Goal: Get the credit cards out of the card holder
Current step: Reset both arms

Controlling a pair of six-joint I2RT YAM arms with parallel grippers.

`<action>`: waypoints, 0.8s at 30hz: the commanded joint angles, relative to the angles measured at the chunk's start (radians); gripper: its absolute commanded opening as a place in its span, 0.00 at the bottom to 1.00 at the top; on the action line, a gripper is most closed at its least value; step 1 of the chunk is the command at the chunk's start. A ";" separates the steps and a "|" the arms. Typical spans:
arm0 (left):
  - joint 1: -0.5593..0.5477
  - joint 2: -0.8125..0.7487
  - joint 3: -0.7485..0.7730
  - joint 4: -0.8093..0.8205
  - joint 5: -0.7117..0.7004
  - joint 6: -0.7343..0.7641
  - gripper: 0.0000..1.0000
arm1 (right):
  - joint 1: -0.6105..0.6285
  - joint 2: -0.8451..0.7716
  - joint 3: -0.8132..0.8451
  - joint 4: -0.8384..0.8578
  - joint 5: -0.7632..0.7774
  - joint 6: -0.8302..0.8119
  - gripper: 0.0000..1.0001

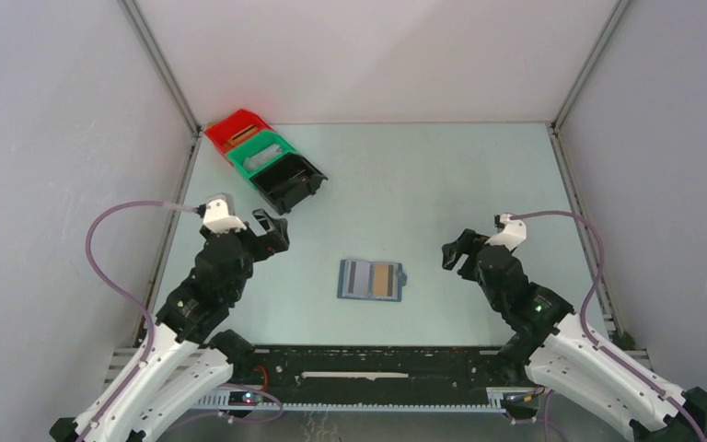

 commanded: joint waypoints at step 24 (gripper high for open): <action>-0.003 -0.020 -0.029 0.032 -0.002 -0.007 1.00 | 0.006 0.010 0.002 -0.009 0.091 0.053 0.83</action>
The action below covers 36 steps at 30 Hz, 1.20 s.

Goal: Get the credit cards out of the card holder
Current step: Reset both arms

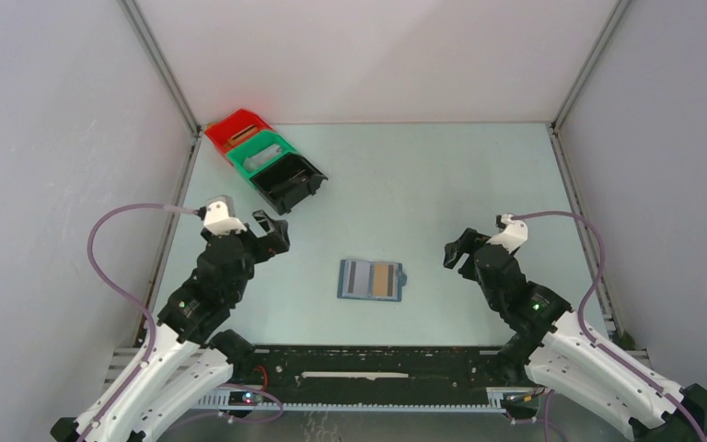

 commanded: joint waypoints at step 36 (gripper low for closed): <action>-0.003 0.033 0.006 0.028 -0.001 -0.009 1.00 | 0.006 -0.002 0.002 -0.003 0.043 0.054 0.83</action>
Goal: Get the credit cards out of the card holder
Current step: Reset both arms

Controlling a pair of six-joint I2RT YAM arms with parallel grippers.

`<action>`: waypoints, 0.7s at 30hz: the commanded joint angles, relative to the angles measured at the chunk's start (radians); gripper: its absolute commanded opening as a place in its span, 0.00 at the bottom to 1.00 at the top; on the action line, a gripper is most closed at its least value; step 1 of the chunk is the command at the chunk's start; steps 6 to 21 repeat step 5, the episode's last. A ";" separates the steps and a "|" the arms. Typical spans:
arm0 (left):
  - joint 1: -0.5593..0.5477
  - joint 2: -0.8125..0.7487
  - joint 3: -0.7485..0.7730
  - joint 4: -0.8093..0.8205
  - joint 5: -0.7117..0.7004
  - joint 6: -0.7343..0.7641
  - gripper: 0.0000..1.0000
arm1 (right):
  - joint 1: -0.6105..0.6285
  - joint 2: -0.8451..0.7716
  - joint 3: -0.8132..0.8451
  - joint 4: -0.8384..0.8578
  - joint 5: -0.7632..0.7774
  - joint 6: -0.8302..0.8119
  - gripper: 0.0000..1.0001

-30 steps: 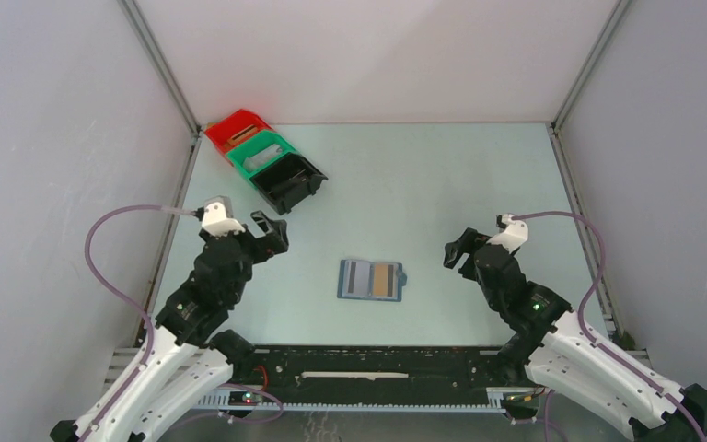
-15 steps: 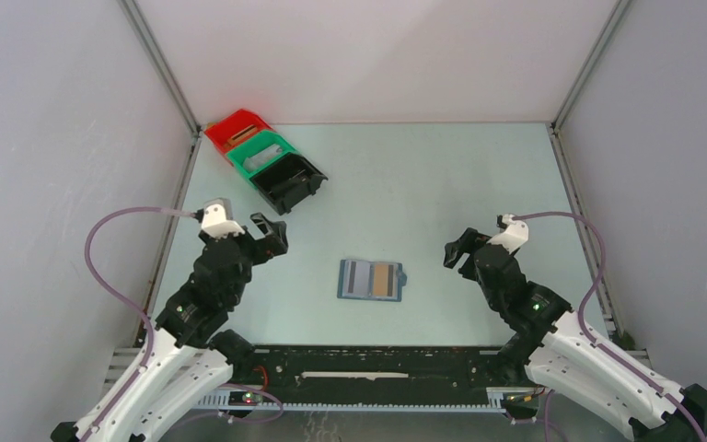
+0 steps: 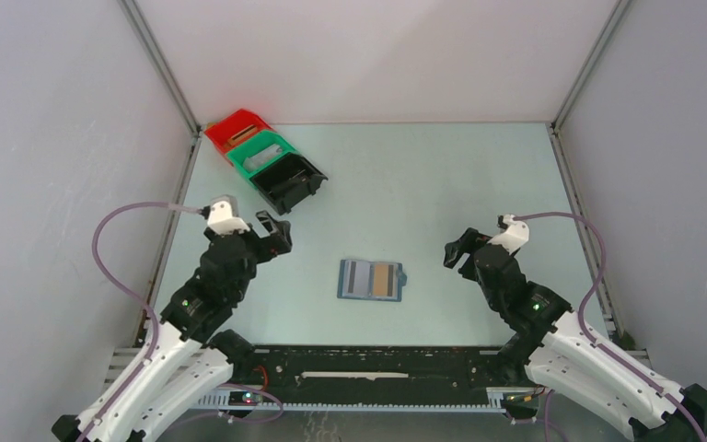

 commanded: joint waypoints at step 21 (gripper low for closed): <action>-0.004 0.065 0.041 0.000 -0.009 -0.038 1.00 | 0.005 -0.004 0.002 0.003 0.041 0.021 0.83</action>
